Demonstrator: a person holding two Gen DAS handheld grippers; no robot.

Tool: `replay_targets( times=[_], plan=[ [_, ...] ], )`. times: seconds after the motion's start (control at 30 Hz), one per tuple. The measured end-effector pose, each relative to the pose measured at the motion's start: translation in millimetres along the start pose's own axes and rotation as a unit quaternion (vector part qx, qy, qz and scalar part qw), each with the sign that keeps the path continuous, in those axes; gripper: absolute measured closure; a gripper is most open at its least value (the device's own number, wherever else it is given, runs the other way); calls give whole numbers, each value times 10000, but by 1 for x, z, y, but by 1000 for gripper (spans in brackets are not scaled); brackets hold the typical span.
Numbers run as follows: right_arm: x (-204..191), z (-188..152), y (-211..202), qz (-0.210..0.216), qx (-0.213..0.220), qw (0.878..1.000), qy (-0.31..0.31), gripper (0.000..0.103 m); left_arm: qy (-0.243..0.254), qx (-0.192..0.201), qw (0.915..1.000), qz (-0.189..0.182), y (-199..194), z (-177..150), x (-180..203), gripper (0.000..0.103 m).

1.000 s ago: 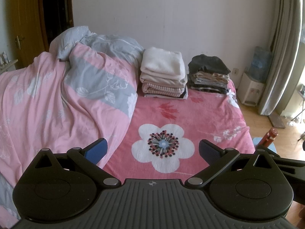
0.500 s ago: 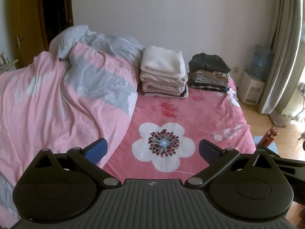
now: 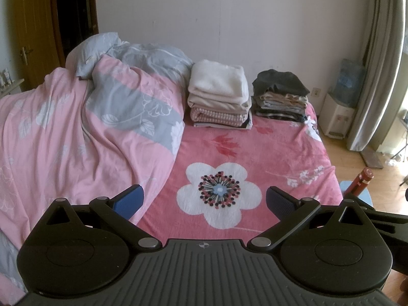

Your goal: Fold clothes

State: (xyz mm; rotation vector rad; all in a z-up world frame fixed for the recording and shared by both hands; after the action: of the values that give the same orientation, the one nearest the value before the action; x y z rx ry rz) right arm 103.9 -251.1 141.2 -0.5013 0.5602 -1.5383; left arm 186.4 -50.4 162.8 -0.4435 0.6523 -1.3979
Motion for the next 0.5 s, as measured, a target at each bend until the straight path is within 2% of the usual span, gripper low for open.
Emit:
replay_targets(
  times=[0.5],
  plan=[
    [-1, -2, 2, -9, -34, 10000, 11, 0, 10, -27, 10000, 2, 2, -1, 2, 0]
  ],
)
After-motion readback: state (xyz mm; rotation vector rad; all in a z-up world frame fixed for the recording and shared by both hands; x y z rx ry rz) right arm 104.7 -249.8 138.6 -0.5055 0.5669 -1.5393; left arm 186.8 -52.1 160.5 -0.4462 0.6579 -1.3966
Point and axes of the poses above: each gripper's, at about its wrist camera, not at the fingertips, and y roughly the way its jaws point, x to its right, z to its top, the point moved 7 cm from there along y, roughly the way its jaws point, and after that the axes turned 14 degrees about z, right-handed, at the moved point
